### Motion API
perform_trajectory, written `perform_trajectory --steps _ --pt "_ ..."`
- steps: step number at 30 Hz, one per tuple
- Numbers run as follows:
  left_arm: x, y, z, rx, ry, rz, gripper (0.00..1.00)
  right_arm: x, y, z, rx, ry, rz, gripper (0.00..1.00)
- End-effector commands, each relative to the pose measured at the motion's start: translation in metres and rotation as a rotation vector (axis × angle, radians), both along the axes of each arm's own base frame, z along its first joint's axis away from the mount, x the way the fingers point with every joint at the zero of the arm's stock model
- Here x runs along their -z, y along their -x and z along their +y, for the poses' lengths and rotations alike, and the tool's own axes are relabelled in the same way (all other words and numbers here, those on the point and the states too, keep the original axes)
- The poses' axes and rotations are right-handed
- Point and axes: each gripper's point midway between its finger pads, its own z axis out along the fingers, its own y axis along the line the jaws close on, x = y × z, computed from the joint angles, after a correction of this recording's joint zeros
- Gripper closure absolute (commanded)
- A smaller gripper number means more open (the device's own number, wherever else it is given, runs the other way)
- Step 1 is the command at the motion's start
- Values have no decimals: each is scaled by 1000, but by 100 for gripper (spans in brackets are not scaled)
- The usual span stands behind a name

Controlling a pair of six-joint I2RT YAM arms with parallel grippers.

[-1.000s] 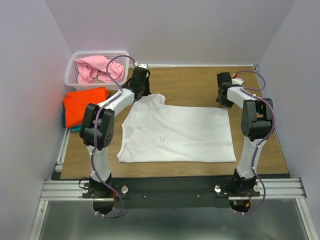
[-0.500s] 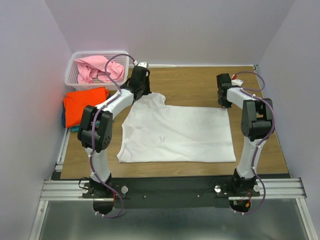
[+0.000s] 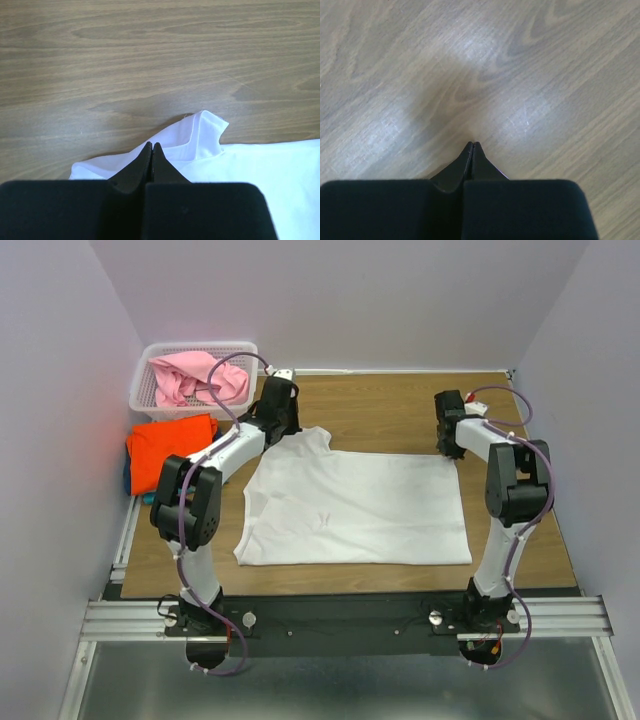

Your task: Fold and stack the t-shirts

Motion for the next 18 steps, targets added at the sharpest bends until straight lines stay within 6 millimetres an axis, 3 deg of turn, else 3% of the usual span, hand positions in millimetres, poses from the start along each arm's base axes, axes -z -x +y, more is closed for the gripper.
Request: perform_trajectory --steps 1,9,10,14,16,17,18 --pt "-29 8 -6 21 49 -61 100 -22 7 -4 -1 -1 -31 99" --pt "-29 38 -6 24 77 -57 100 -33 27 0 -13 -24 -46 99" --pt "-37 41 -5 23 87 -76 100 -33 28 0 -14 -27 -46 99" --pt "-32 65 0 14 93 -67 100 -40 34 3 -24 -43 -60 99" --pt "-42 74 3 0 111 -90 100 -45 38 4 -27 -47 -69 99" --pt "-35 82 5 -3 107 -78 100 -45 40 3 -28 -47 -68 99" --pt "-44 87 7 -15 125 -98 100 -48 44 4 -31 -50 -72 99"
